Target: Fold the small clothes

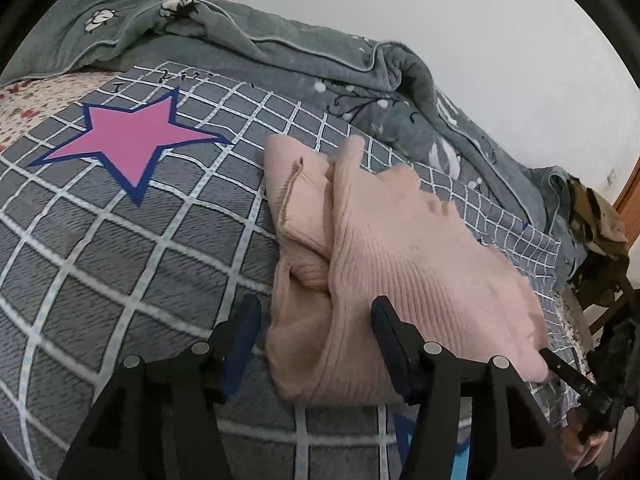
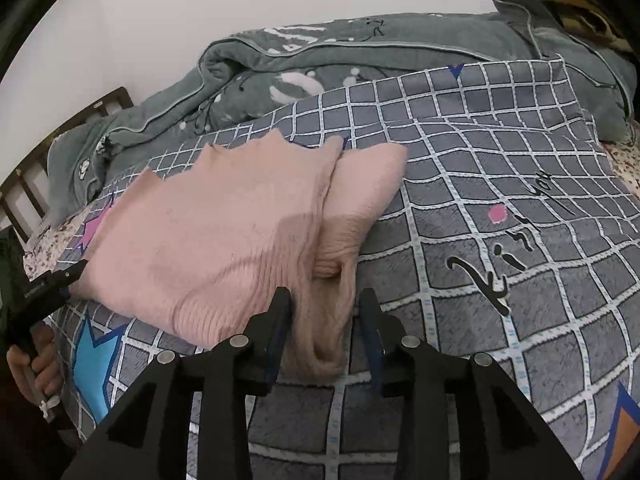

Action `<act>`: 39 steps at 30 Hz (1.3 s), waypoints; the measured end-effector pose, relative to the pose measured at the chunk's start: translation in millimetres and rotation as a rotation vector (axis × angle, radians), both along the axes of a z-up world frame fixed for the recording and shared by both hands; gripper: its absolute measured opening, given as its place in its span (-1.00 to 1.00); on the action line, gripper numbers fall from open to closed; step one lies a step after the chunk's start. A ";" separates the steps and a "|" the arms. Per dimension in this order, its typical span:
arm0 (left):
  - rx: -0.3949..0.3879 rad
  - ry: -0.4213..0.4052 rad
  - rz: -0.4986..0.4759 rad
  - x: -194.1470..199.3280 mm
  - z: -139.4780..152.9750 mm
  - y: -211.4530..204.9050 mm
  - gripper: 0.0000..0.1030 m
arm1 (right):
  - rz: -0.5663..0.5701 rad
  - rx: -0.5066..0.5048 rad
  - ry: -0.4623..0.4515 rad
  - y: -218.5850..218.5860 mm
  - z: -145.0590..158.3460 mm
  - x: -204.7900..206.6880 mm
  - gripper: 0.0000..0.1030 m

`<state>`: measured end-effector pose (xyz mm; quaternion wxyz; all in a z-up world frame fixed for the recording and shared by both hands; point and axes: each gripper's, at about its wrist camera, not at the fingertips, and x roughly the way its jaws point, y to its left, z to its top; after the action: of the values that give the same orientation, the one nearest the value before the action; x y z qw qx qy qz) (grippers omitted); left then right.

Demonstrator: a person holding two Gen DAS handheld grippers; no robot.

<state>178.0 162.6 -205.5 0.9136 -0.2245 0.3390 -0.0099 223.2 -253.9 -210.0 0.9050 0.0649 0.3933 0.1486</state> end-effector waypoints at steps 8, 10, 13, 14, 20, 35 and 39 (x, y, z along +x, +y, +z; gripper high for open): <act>-0.093 -0.004 0.013 13.8 -5.8 6.9 -0.64 | -0.034 0.044 0.046 2.5 -9.7 24.6 -0.29; -0.086 -0.023 0.010 12.1 -3.0 5.7 -0.70 | -0.031 0.048 0.040 4.0 -9.5 27.6 -0.33; -0.074 -0.045 0.019 6.1 3.4 2.3 -0.72 | 0.000 0.054 0.023 6.8 -6.3 28.2 -0.70; -0.089 -0.050 0.022 3.1 5.3 3.4 -0.73 | 0.004 0.059 0.016 6.1 -3.0 26.6 -0.72; -0.125 -0.074 0.017 -29.2 18.6 -3.0 -0.74 | 0.028 0.145 -0.003 -15.1 20.9 8.2 -0.78; -0.023 -0.101 0.007 -132.0 19.8 -14.0 -0.79 | -0.007 0.053 -0.040 -39.0 22.5 -73.0 -0.70; -0.026 -0.097 0.021 -121.0 27.0 -6.0 -0.28 | -0.035 0.012 -0.081 -40.8 29.4 -73.4 -0.45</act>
<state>57.0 156.6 -178.5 0.9260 -0.2392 0.2918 -0.0157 149.8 -294.7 -180.5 0.9223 0.0708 0.3542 0.1378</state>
